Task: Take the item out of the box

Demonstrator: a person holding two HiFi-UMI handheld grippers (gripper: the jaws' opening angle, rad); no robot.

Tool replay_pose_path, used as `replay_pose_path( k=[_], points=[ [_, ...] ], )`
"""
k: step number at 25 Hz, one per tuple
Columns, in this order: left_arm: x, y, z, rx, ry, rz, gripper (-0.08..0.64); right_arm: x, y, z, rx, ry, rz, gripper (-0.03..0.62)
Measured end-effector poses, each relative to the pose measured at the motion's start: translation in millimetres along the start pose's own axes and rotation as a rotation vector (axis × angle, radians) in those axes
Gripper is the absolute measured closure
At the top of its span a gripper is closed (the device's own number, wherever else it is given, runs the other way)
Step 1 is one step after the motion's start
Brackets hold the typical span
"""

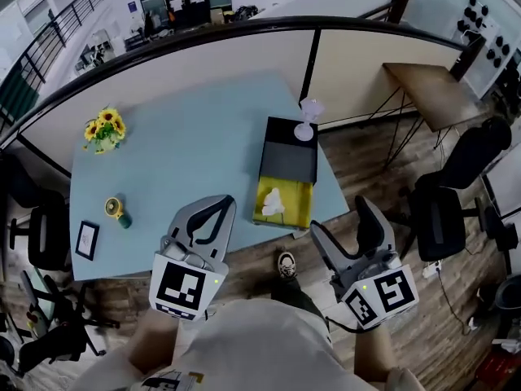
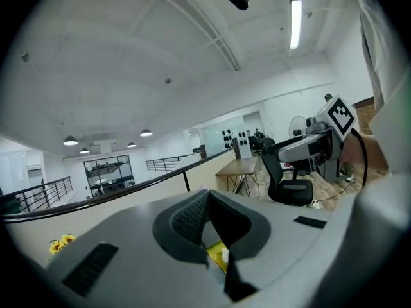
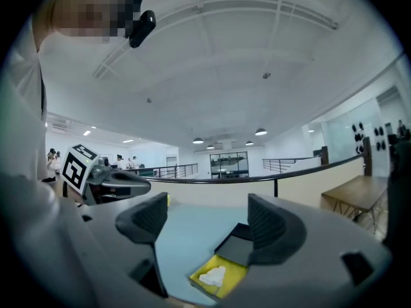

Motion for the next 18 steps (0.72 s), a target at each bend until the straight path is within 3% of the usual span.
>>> replay_pose_path(
  k=[11,18],
  points=[
    [-18,110,-8,-0.186,-0.035,-0.098,0.555,-15,96,122,-0.229,-0.03,-0.048,0.207],
    [-11,148,-13,-0.285,-0.064,-0.157,0.555,-10,151,155,-0.394,-0.092,-0.083,0.206]
  ],
)
Point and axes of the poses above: the fingertips, and each gripper's own axes: y forward along the fingers, z to its right, x out of its underside, the point moved 7 cm from there along -y, backward along the fingers, and after that the axes turned 3 degrees about -z, right-handed, at the moved point
